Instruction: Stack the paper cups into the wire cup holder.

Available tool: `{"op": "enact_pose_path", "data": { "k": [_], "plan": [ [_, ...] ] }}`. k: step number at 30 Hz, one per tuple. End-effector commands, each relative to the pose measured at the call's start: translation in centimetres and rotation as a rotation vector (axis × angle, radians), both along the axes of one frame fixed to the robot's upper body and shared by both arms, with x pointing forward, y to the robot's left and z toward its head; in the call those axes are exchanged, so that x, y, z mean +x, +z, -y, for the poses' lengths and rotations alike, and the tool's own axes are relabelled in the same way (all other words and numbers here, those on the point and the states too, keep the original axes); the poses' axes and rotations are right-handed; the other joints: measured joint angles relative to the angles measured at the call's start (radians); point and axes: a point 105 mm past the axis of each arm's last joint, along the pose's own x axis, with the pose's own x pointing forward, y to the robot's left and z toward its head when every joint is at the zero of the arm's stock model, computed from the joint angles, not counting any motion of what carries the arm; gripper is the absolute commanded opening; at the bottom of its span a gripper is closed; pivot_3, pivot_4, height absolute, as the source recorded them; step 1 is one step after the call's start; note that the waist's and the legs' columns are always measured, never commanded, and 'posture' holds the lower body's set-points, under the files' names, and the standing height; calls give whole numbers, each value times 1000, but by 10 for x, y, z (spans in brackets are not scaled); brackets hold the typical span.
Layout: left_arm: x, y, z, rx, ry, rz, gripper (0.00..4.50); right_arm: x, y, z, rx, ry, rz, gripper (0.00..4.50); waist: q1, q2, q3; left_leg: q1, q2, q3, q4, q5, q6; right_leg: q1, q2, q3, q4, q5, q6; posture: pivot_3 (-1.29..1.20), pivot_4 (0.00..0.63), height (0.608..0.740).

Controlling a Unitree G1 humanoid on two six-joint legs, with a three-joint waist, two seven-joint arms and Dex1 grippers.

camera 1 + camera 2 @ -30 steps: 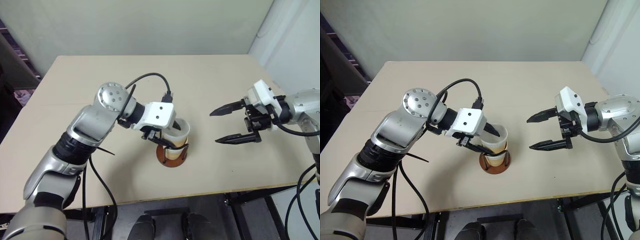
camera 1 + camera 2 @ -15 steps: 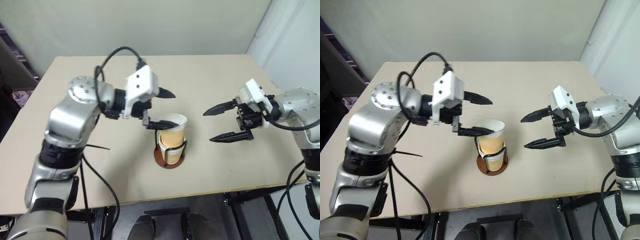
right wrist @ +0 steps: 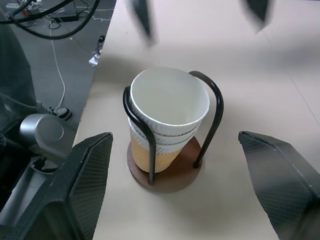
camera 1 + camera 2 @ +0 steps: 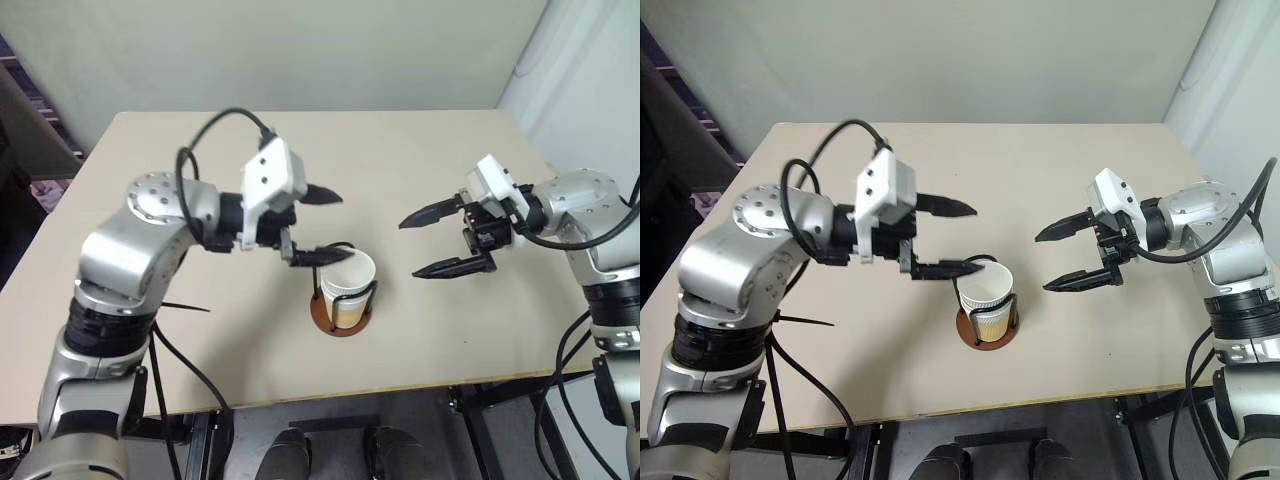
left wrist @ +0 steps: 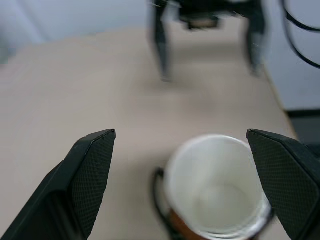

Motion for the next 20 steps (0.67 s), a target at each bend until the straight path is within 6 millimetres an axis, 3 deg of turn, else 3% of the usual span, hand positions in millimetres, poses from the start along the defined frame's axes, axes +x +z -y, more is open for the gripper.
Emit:
{"op": "enact_pose_path", "data": {
  "k": [1, 4, 8, 12, 20],
  "plan": [
    [-11, 2, -44, -13, 105, -56, 4490, -4, 8, 4, 8, 12, 22, 4187, -12, 1, 0, 1, 0, 0, -2, 1, -1, 0, 1, 2, 0, 0, -1, 0, 150, 740],
    [-35, -28, -90, 50, 225, -182, 4490, -5, 5, 14, 7, -19, 1, 4187, -20, 1, 0, 3, 0, 1, -8, 6, -11, -1, 1, 3, -1, -2, -3, 0, 150, 740],
    [-63, -61, -117, 137, 298, -306, 4490, -9, -1, 22, 5, -47, -32, 4187, -10, -1, -1, 4, 1, 1, -12, 5, -12, -3, 1, 2, 1, -7, -7, 0, 150, 740],
    [-66, -65, -124, 143, 348, -313, 4490, -12, -5, 25, 6, -60, -53, 4187, 8, -1, -1, 4, 0, 0, -12, -1, -1, -2, 1, 2, 3, -13, -17, 0, 150, 740],
    [-63, -71, -127, 162, 379, -328, 4490, -14, -7, 22, 15, -57, -60, 4187, -6, -1, -1, 10, 0, 1, -11, -1, -1, -1, 0, 2, 12, -11, -23, 0, 150, 740]
  ]
}}
